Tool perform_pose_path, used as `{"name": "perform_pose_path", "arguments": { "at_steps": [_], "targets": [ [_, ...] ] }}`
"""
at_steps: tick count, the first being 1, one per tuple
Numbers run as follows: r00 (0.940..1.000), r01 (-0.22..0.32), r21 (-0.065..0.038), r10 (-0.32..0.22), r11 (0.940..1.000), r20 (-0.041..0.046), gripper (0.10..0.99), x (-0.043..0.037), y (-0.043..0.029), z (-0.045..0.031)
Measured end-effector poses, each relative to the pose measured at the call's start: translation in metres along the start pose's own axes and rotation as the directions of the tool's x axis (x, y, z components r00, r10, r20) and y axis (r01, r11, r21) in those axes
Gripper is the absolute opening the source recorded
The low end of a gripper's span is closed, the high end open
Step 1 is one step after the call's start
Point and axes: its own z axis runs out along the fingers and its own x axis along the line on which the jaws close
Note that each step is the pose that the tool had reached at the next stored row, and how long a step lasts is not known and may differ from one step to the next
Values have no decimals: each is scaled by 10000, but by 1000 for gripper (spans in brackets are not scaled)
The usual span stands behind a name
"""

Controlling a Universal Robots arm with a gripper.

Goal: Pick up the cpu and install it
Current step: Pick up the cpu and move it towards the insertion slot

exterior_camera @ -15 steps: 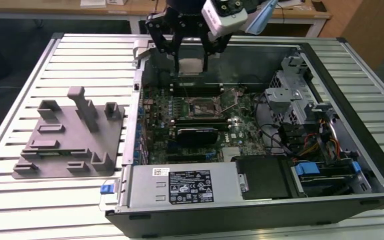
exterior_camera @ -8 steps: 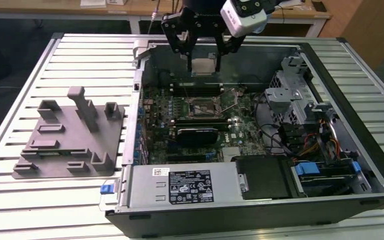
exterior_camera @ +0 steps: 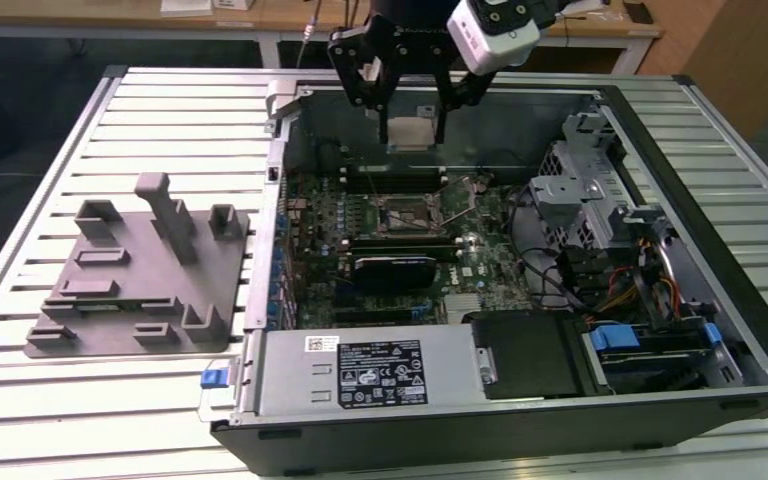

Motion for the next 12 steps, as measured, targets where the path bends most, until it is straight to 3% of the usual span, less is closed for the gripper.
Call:
{"name": "perform_pose_path", "arguments": {
  "at_steps": [12],
  "targets": [
    [10000, -1, 2, 1, 10000, -9, 545, -4, -8, 198]
  ]
}}
